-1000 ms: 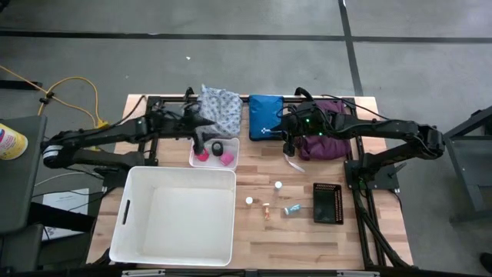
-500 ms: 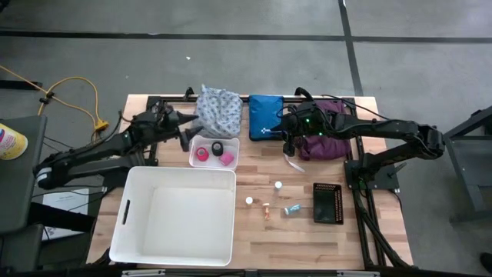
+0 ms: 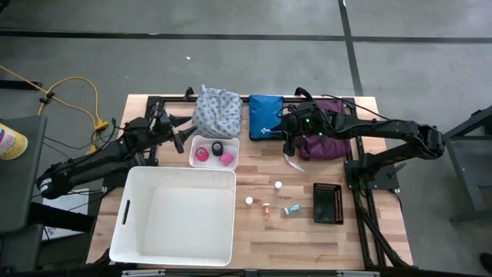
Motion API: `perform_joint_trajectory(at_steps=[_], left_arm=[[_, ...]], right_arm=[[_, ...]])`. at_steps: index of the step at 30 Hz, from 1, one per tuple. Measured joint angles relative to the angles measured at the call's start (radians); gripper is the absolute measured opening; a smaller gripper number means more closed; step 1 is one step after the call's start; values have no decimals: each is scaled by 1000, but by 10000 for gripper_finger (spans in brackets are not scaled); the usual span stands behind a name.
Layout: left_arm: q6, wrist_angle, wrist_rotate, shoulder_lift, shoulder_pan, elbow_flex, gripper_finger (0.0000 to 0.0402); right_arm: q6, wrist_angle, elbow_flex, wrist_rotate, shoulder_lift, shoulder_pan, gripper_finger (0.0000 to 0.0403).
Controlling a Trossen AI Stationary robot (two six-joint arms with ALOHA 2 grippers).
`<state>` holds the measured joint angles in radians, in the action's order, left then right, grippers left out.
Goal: Pick & place medical supplies in basket/bin
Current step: Put the top blue pill bottle into the black bin
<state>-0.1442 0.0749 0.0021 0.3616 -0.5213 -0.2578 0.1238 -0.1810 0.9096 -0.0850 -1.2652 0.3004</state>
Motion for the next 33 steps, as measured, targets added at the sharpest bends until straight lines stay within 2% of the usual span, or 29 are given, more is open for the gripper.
perform_joint_trajectory(at_steps=[7, 16, 33], left_arm=[[-41, -144, 2, -104, 0, 26, 240], [-51, -264, 74, -189, 0, 26, 240], [-32, -273, 72, -190, 0, 26, 240]], right_arm=[[0, -1, 0, 0, 0, 0, 55], [0, -1, 0, 0, 0, 0, 55], [0, -1, 0, 0, 0, 0, 55]])
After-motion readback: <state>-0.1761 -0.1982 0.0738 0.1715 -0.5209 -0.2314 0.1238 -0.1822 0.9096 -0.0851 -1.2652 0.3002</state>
